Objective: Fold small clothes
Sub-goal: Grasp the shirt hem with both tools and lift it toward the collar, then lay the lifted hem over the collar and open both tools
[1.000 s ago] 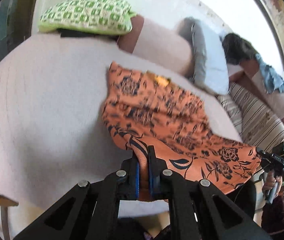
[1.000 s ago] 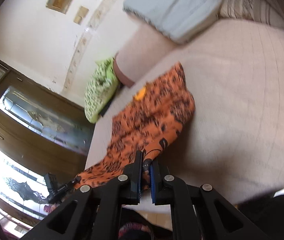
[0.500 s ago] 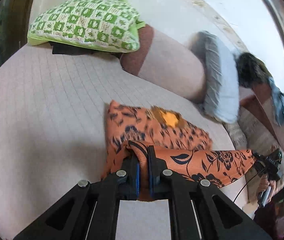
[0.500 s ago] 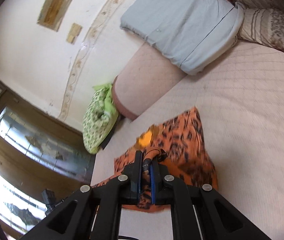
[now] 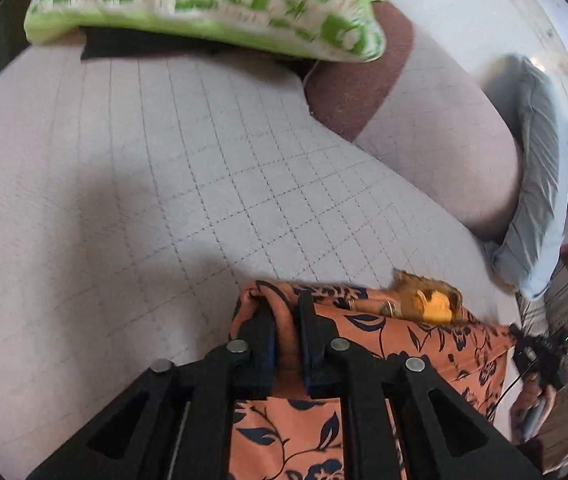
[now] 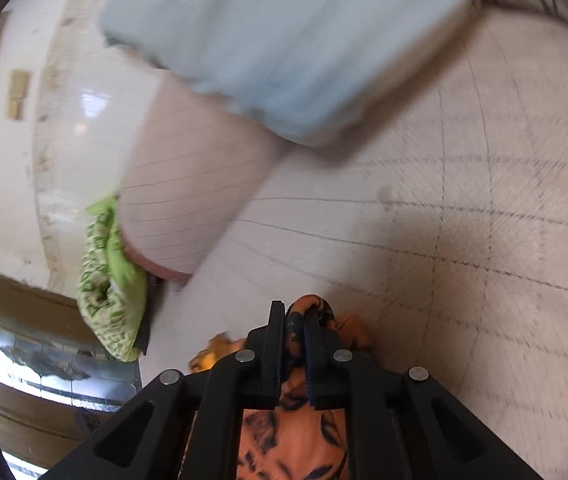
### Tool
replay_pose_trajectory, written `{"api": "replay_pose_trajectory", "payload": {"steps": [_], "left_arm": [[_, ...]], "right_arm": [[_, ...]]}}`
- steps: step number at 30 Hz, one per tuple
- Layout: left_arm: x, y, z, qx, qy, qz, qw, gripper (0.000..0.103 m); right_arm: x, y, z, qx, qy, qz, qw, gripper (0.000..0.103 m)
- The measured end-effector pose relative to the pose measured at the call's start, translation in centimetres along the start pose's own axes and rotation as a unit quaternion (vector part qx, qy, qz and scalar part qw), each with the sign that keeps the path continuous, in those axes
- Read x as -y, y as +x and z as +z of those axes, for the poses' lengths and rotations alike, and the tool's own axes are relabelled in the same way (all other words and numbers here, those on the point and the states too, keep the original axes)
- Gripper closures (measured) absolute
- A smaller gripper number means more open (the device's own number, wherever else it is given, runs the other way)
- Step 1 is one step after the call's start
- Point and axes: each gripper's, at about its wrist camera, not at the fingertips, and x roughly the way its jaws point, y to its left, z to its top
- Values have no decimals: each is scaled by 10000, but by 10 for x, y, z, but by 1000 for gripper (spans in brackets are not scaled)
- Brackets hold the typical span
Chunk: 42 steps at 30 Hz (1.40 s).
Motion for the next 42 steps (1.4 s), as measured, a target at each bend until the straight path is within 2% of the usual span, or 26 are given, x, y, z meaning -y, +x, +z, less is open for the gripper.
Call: {"api": "replay_pose_trajectory", "payload": {"steps": [3,4,5,6,7,8,9,10,12,14,15,17,18,20,22,24,27,30,34,37,40,42], "left_arm": [[-7,-6,1,207,-144,-357,9990,89],[-9,-10,1,309,-171,-446,9984,85],[-13,-15,0,412,-210,-512,9976,81],[-17,-25,-1,656,-280,-298,9970,57],[-19,-33,-1,841,-355,-88,9958,33],[-24,-49,-5,1193,-496,113,9916,28],[-27,-59,-9,1390,-571,141,9885,28],[-27,-71,-15,1519,-618,183,9863,28],[-13,-82,-27,1449,-305,189,9888,28],[18,-83,-47,1162,401,147,9923,28],[41,-80,-64,966,816,-40,9920,28],[75,-70,-89,653,1357,-159,9885,28],[102,-57,-108,399,1741,-110,9839,28],[136,-33,-132,-49,2065,-161,9783,28],[164,-7,-148,-412,2166,-238,9751,28],[186,18,-150,-585,2114,-79,9756,28],[203,49,-143,-744,1825,-28,9804,28],[211,77,-130,-797,1557,234,9843,28],[223,89,-100,-612,1307,433,9886,28],[228,90,-65,-411,1037,541,9923,28],[231,72,-31,164,710,628,9954,28],[232,53,-19,461,564,511,9960,27]], "right_arm": [[13,-2,1,189,78,194,9996,89],[15,-9,0,339,48,259,9991,81],[17,-22,0,645,0,232,9976,66],[19,-33,0,874,9,290,9957,52],[21,-44,-1,1026,62,366,9940,24],[24,-59,-3,1321,194,455,9900,22],[24,-68,-5,1450,235,494,9879,22],[20,-76,-9,1403,126,578,9883,22],[9,-87,-22,1167,-210,527,9915,22],[2,-97,-45,961,-498,472,9930,22],[-1,-104,-64,814,-650,505,9933,22],[0,-113,-98,649,-787,640,9927,22],[2,-116,-115,573,-810,689,9927,22],[13,-121,-151,480,-766,739,9932,22],[25,-119,-177,300,-707,623,9951,22],[35,-116,-178,177,-606,610,9961,22],[41,-119,-170,358,-562,536,9963,22],[45,-121,-165,388,-355,774,9956,22],[38,-124,-154,516,-360,765,9951,22],[36,-123,-146,525,-230,959,9937,22],[32,-122,-143,525,-289,993,9933,22],[28,-123,-143,582,-464,854,9936,22]]}}
